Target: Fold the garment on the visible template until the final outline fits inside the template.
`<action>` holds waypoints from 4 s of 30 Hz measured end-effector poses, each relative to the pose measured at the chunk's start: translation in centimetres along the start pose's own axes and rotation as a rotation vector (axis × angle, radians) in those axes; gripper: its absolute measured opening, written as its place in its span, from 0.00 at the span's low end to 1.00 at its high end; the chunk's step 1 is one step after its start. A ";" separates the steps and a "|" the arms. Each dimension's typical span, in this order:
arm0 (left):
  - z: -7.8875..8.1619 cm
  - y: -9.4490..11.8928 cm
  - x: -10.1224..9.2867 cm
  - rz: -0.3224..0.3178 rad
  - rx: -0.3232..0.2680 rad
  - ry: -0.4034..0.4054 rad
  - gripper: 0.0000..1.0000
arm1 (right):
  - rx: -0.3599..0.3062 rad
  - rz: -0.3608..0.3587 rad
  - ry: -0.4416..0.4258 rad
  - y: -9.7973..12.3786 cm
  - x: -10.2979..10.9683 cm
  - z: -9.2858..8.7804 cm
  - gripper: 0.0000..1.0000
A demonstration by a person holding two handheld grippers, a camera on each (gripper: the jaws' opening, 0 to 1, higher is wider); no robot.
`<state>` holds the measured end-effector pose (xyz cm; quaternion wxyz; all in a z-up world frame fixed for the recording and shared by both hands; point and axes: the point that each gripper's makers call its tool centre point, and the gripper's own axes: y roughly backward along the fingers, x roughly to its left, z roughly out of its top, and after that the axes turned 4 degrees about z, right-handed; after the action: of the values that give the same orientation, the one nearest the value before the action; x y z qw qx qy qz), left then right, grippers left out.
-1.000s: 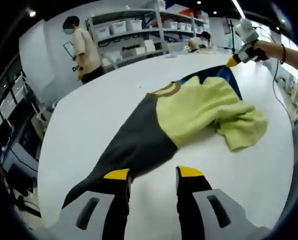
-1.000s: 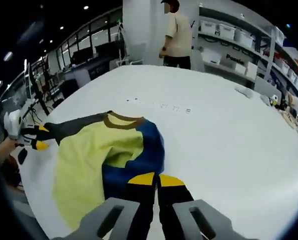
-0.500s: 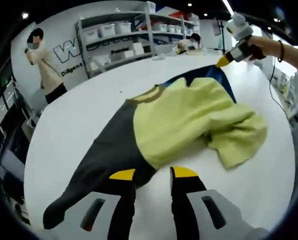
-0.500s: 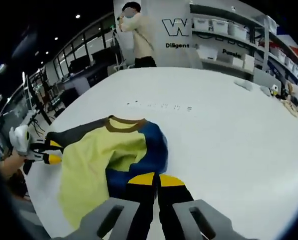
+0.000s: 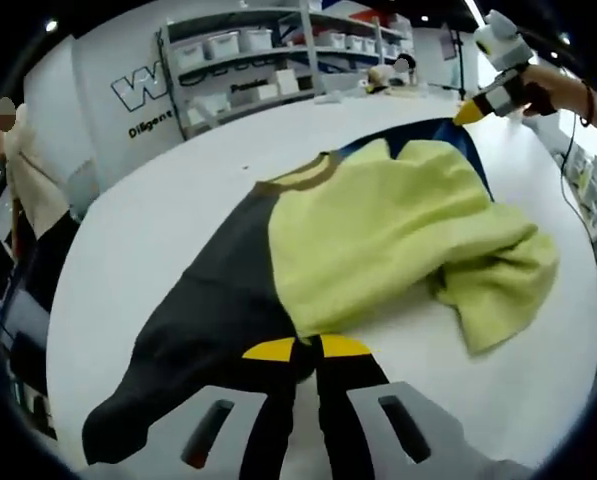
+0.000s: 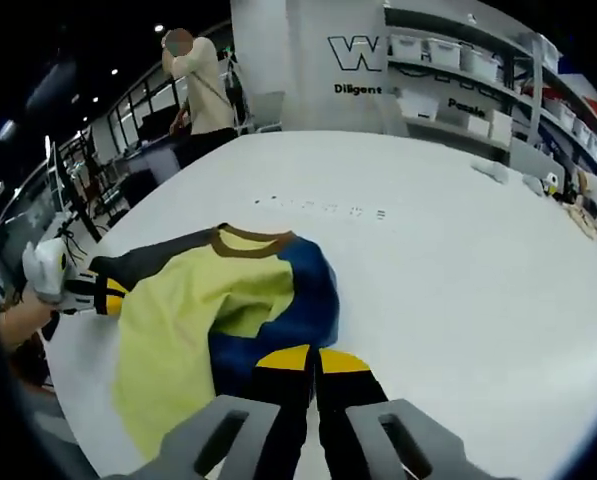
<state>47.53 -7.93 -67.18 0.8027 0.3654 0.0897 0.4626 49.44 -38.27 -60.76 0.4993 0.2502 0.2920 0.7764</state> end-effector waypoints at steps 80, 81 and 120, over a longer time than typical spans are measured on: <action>-1.1 5.0 -6.6 -0.179 0.040 0.103 0.40 | 0.008 -0.045 -0.077 -1.9 8.2 -8.4 0.48; -1.2 4.8 -6.8 -0.182 0.039 0.109 0.39 | 0.009 -0.042 -0.082 -2.1 8.4 -8.5 0.48; -2.2 9.8 -6.0 -0.153 0.073 0.173 0.03 | 0.024 -0.085 0.044 0.5 7.7 -9.1 0.00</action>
<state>36.45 -8.68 -63.38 0.8111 0.3450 0.2029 0.4265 40.05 -33.17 -66.06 0.5223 0.2263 0.3229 0.7561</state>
